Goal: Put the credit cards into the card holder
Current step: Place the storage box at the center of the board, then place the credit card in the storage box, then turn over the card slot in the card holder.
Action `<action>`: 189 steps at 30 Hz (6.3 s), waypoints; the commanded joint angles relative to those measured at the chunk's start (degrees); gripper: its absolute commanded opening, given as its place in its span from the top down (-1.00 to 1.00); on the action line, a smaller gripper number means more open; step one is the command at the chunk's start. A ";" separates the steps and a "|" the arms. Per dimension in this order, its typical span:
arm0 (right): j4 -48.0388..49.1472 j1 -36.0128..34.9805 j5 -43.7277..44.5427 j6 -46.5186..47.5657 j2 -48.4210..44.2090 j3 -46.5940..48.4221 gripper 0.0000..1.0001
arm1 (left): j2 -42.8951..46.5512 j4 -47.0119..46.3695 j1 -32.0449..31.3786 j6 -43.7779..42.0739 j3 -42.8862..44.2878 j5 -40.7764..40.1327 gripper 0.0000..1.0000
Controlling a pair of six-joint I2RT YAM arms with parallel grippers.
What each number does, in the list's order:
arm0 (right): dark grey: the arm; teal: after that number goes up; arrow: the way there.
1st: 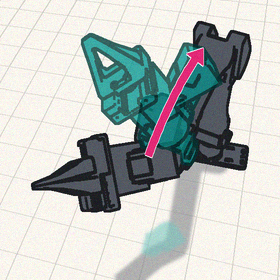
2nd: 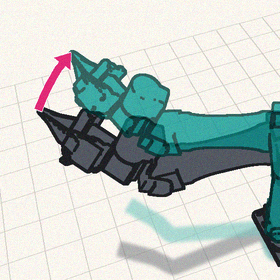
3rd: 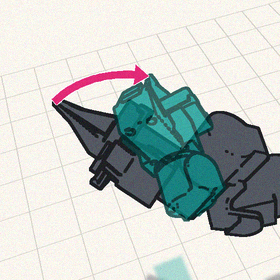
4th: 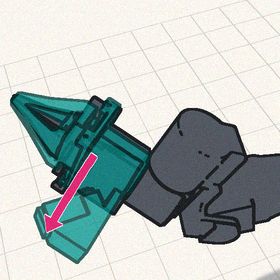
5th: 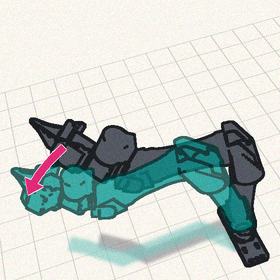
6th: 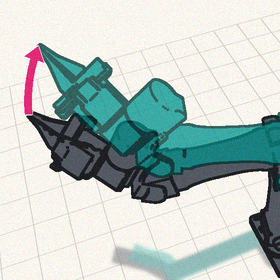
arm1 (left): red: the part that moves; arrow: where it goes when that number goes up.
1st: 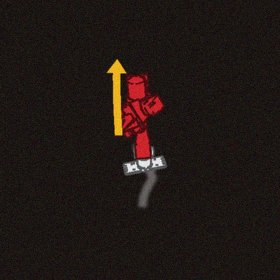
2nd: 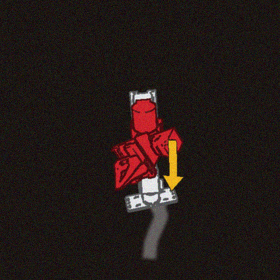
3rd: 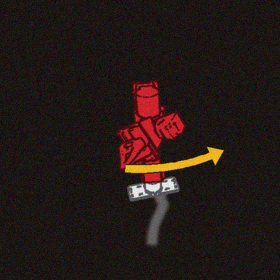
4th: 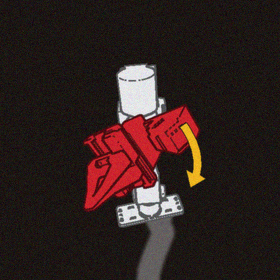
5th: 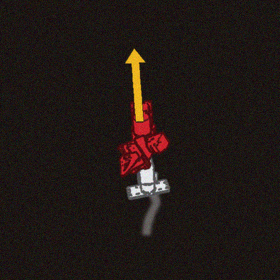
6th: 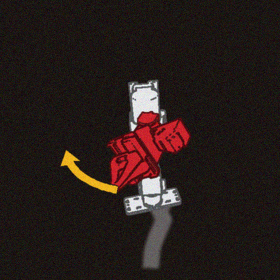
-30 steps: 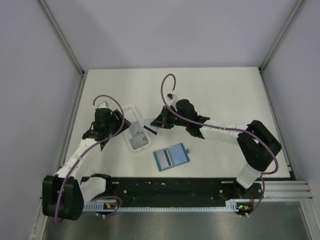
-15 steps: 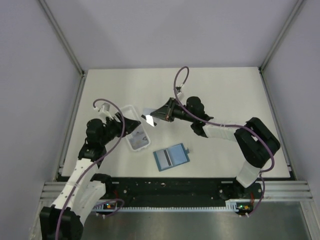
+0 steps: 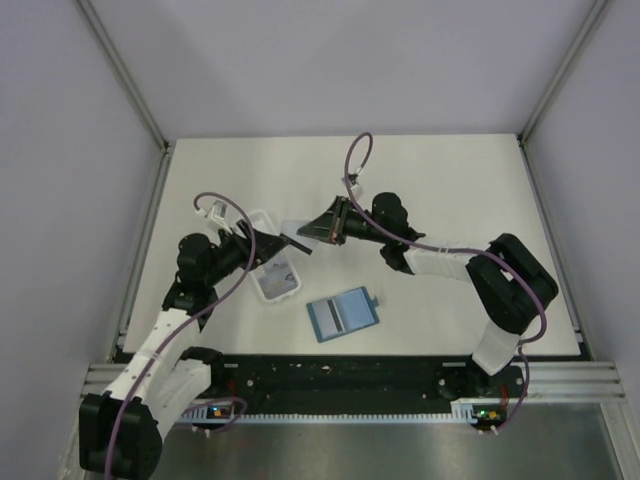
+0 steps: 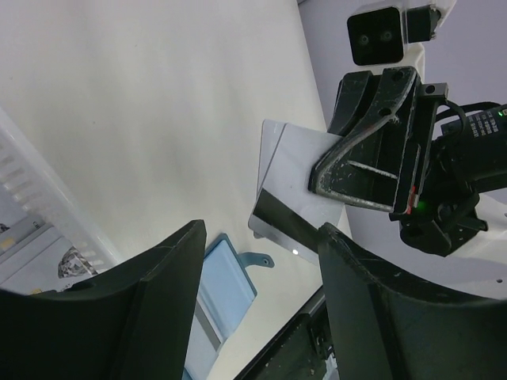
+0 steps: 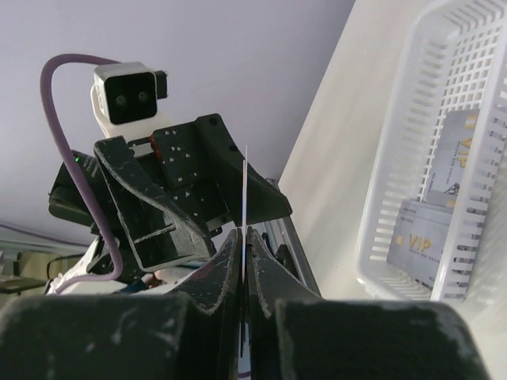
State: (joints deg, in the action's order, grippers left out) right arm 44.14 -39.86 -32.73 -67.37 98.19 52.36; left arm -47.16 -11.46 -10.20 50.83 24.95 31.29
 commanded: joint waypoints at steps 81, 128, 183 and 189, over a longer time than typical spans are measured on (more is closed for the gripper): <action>-11.71 4.44 -9.99 17.89 -6.00 3.89 1.00 | -2.24 2.14 -0.53 -5.12 2.03 -0.34 1.00; -15.04 -3.91 3.55 22.37 13.08 14.53 1.00 | -3.82 25.62 0.44 -5.39 1.15 -37.80 0.28; -1.78 -10.68 20.07 0.40 -28.93 -10.35 1.00 | 8.75 -10.60 -6.24 13.95 5.02 0.70 0.33; -2.39 -11.65 21.13 1.54 -30.25 -11.40 1.00 | 8.48 -10.77 -6.68 13.77 4.85 0.70 0.90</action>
State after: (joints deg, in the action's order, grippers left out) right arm 40.56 -50.30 -11.77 -67.46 70.04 39.46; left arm -38.46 -18.41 -16.36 65.17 29.76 32.36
